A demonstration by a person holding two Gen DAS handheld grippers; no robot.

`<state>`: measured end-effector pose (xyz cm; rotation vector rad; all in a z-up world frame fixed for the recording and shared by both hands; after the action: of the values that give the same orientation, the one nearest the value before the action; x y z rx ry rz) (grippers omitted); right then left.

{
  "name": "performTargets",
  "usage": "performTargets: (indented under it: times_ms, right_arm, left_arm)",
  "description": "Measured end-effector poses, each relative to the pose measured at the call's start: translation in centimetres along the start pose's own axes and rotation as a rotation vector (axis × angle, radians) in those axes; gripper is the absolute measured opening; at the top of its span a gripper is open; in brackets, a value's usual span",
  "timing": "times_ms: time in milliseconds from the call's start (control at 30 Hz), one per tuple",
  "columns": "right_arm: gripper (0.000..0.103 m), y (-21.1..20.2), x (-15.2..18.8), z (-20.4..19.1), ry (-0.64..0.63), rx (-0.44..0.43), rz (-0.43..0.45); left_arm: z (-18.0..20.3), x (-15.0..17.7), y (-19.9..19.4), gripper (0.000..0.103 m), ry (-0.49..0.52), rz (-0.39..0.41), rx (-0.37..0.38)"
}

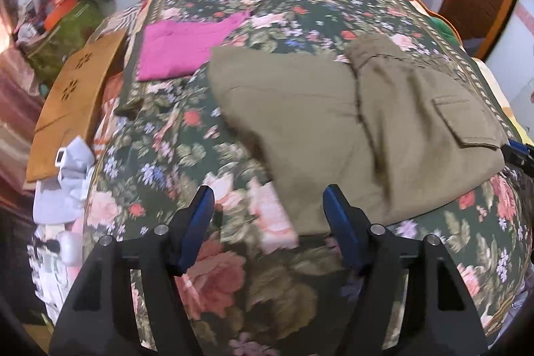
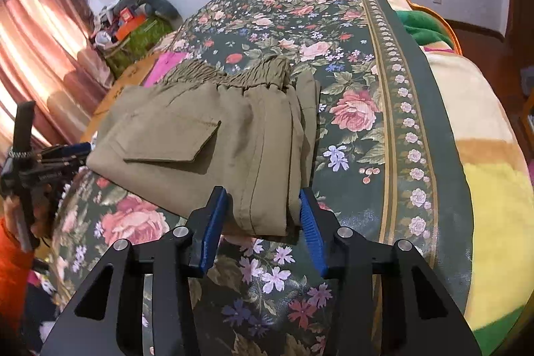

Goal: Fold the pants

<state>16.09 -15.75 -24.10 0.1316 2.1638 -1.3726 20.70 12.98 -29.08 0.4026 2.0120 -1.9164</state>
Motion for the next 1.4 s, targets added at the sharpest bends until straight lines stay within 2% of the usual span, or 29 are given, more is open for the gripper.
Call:
performTargets:
  times_ms: [167, 333, 400, 533, 667, 733, 767, 800, 867, 967, 1033, 1100, 1133, 1167, 1233, 1333, 1367, 1400]
  right_arm:
    - [0.040, -0.1, 0.2, 0.5, 0.032, -0.026, 0.011]
    - [0.040, -0.2, 0.3, 0.6, 0.042, -0.038, 0.009]
    - [0.040, -0.2, 0.3, 0.5, 0.032, -0.036, 0.003]
    - [0.040, -0.1, 0.4, 0.4, 0.027, -0.030, -0.001]
    - [0.040, 0.0, 0.4, 0.4, 0.031, -0.030, 0.003]
    - [0.040, -0.1, 0.5, 0.4, 0.035, -0.031, 0.001]
    - [0.040, 0.0, 0.4, 0.3, 0.034, -0.027, 0.001]
    - [0.040, 0.0, 0.4, 0.3, 0.031, -0.024, 0.001]
    - [0.040, 0.0, 0.5, 0.2, 0.024, -0.015, 0.000]
    - [0.040, 0.1, 0.5, 0.2, 0.021, -0.008, 0.000]
    - [0.040, 0.1, 0.6, 0.2, 0.030, -0.007, 0.000]
    - [0.040, 0.2, 0.8, 0.2, 0.038, -0.003, 0.001]
    - [0.040, 0.2, 0.8, 0.3, 0.038, 0.002, 0.001]
    - [0.041, 0.1, 0.7, 0.3, 0.039, 0.007, 0.001]
    - [0.043, 0.0, 0.6, 0.3, 0.034, 0.021, -0.003]
    - [0.044, -0.5, -0.2, 0.1, 0.012, 0.049, -0.012]
    - [0.044, -0.7, -0.6, 0.1, 0.006, 0.057, -0.008]
    - [0.044, -0.9, -1.1, 0.2, -0.004, 0.071, 0.003]
  left_arm:
    - [-1.4, 1.1, 0.6, 0.069, -0.086, -0.005, 0.008]
    - [-2.1, 1.0, 0.0, 0.068, -0.086, -0.011, -0.020]
    - [-2.2, 0.3, -1.2, 0.067, -0.074, 0.016, -0.018]
    - [-1.8, -2.3, -3.4, 0.067, -0.075, 0.089, 0.041]
    - [-0.8, -5.2, -2.3, 0.067, -0.021, 0.092, 0.088]
    - [-0.6, -5.8, -0.6, 0.050, -0.019, 0.059, 0.127]
    - [-0.5, -6.0, 0.7, 0.034, -0.026, 0.026, 0.155]
    - [-0.5, -6.0, 1.6, 0.023, -0.035, 0.004, 0.161]
    - [-1.2, -5.8, 3.5, 0.017, -0.050, -0.026, 0.140]
    - [-2.2, -5.2, 4.6, 0.018, -0.072, -0.033, 0.137]
    - [-2.8, -5.0, 4.3, 0.023, -0.080, -0.018, 0.118]
    - [-4.1, -4.5, 3.7, 0.023, -0.075, -0.007, -0.008]
    - [-4.7, -4.2, 3.6, 0.023, -0.074, -0.009, -0.051]
    - [-5.2, -3.9, 3.4, 0.023, -0.085, -0.017, -0.058]
    - [-5.6, -3.2, 2.7, 0.023, -0.098, -0.015, -0.018]
    - [-5.6, -2.9, 0.7, 0.026, -0.079, 0.032, -0.001]
    - [-5.3, -3.0, 0.0, 0.032, -0.074, 0.045, 0.013]
    - [-5.0, -3.2, -0.6, 0.043, -0.074, 0.060, 0.034]
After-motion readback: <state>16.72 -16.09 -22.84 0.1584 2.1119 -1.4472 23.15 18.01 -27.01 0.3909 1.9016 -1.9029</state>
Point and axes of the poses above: each gripper's, at about its wrist camera, not at the fingertips, and y roughly the way its jaws point, z to its right, x to its underside, the point moved 8 cm from there along y, roughly the way its jaws point, and after that the axes turned 4 degrees about -z, right-handed, at the moved point
